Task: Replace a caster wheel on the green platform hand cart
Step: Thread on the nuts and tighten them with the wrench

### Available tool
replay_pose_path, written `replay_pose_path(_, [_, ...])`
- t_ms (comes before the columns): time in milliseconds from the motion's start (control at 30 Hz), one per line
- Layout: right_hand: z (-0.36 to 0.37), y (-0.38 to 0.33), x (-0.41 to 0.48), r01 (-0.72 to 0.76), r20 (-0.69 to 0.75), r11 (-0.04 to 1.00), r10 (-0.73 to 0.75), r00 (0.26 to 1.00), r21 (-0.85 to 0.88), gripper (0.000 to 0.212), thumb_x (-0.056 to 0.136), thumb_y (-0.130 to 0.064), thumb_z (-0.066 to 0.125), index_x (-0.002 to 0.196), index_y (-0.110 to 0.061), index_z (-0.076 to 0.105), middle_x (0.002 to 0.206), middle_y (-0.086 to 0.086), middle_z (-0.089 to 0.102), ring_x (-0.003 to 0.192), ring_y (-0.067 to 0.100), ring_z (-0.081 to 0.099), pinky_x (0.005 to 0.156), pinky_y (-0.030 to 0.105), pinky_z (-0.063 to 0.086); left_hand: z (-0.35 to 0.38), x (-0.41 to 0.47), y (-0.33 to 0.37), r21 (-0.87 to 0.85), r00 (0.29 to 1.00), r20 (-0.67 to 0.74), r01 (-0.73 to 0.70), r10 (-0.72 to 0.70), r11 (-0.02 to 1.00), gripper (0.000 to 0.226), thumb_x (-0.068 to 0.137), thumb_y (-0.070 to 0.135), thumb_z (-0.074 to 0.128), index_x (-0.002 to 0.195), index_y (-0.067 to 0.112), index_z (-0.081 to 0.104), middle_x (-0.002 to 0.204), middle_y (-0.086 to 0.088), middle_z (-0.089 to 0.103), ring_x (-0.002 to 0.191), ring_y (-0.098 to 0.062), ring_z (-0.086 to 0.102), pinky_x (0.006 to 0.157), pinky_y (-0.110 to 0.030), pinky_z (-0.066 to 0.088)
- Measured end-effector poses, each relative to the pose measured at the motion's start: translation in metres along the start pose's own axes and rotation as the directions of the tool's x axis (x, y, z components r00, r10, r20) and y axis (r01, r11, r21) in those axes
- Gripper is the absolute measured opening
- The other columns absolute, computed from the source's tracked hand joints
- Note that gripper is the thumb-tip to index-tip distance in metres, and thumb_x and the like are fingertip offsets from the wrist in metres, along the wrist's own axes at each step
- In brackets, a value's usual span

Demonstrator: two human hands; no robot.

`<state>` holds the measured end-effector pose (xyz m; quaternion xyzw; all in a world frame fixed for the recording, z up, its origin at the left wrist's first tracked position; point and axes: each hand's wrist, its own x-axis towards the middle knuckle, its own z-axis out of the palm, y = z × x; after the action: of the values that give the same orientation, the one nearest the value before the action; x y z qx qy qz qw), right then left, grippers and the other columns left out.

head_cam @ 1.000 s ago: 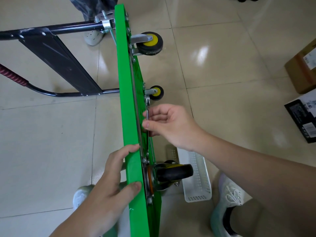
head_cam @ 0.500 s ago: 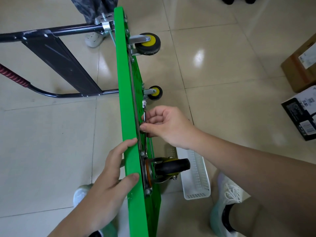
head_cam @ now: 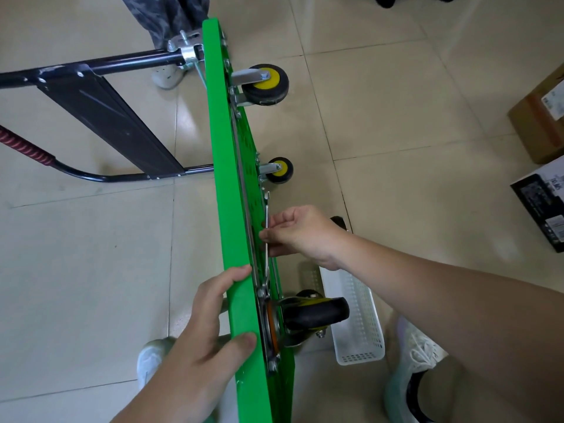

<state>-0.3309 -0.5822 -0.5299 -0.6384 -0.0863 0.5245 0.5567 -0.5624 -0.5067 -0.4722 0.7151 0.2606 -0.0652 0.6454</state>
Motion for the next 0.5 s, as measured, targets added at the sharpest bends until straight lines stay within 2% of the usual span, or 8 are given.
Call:
replay_pose_path(100, [-0.002, 0.008, 0.011, -0.101, -0.015, 0.995, 0.101, 0.995, 0.003, 0.035, 0.084, -0.006, 0.077, 0.113, 0.008, 0.064, 0.106, 0.024, 0.072, 0.093, 0.036, 0.072, 0.084, 0.037, 0.062, 0.0, 0.001, 0.0, 0.0, 1.0, 0.016, -0.012, 0.012, 1.0, 0.073, 0.075, 0.029, 0.067, 0.135, 0.062, 0.041, 0.143, 0.005, 0.051, 0.124, -0.032, 0.059, 0.09, -0.04, 0.06])
replay_pose_path(167, [-0.003, 0.013, 0.017, -0.165, -0.016, 0.986, 0.166, 0.986, 0.018, 0.035, 0.083, -0.007, 0.078, 0.112, 0.005, 0.063, 0.102, 0.021, 0.074, 0.094, 0.036, 0.073, 0.086, 0.038, 0.061, -0.001, 0.002, -0.001, 0.025, 1.0, 0.013, -0.025, 0.024, 0.999, 0.074, 0.073, 0.034, 0.067, 0.136, 0.062, 0.04, 0.144, 0.006, 0.051, 0.121, -0.033, 0.06, 0.089, -0.04, 0.06])
replay_pose_path(233, [-0.004, 0.02, 0.022, -0.208, 0.0, 0.977, 0.209, 0.978, 0.038, 0.026, 0.084, -0.005, 0.077, 0.105, 0.005, 0.064, 0.093, 0.018, 0.075, 0.086, 0.032, 0.074, 0.083, 0.036, 0.062, -0.003, 0.004, -0.003, 0.047, 1.0, 0.005, -0.025, 0.025, 0.999, 0.076, 0.069, 0.041, 0.065, 0.138, 0.062, 0.038, 0.146, 0.009, 0.048, 0.122, -0.031, 0.058, 0.092, -0.042, 0.057])
replay_pose_path(300, [-0.001, 0.025, 0.026, -0.234, -0.001, 0.969, 0.235, 0.972, 0.075, 0.02, 0.085, -0.003, 0.075, 0.1, 0.005, 0.064, 0.09, 0.019, 0.074, 0.079, 0.029, 0.072, 0.081, 0.036, 0.061, -0.003, 0.005, -0.004, 0.044, 1.0, 0.003, -0.026, 0.026, 0.999, 0.077, 0.067, 0.042, 0.065, 0.137, 0.061, 0.039, 0.146, 0.011, 0.047, 0.121, -0.03, 0.059, 0.092, -0.038, 0.056])
replay_pose_path(400, [-0.001, 0.024, 0.032, -0.227, -0.031, 0.967, 0.232, 0.972, 0.112, 0.029, 0.086, -0.001, 0.073, 0.109, 0.012, 0.062, 0.094, 0.023, 0.072, 0.076, 0.028, 0.071, 0.08, 0.038, 0.061, -0.004, 0.007, -0.003, 0.04, 1.0, 0.01, -0.028, 0.027, 0.999, 0.077, 0.068, 0.04, 0.065, 0.138, 0.06, 0.038, 0.147, 0.01, 0.045, 0.124, -0.031, 0.058, 0.094, -0.036, 0.056])
replay_pose_path(500, [-0.011, 0.005, 0.031, -0.121, -0.057, 0.986, 0.128, 0.99, 0.113, 0.026, 0.086, -0.003, 0.073, 0.108, 0.009, 0.065, 0.097, 0.023, 0.073, 0.081, 0.029, 0.073, 0.085, 0.04, 0.061, -0.005, 0.007, 0.0, 0.04, 1.0, 0.02, -0.022, 0.021, 0.999, 0.077, 0.07, 0.041, 0.064, 0.139, 0.06, 0.036, 0.149, 0.011, 0.043, 0.132, -0.023, 0.053, 0.099, -0.038, 0.055])
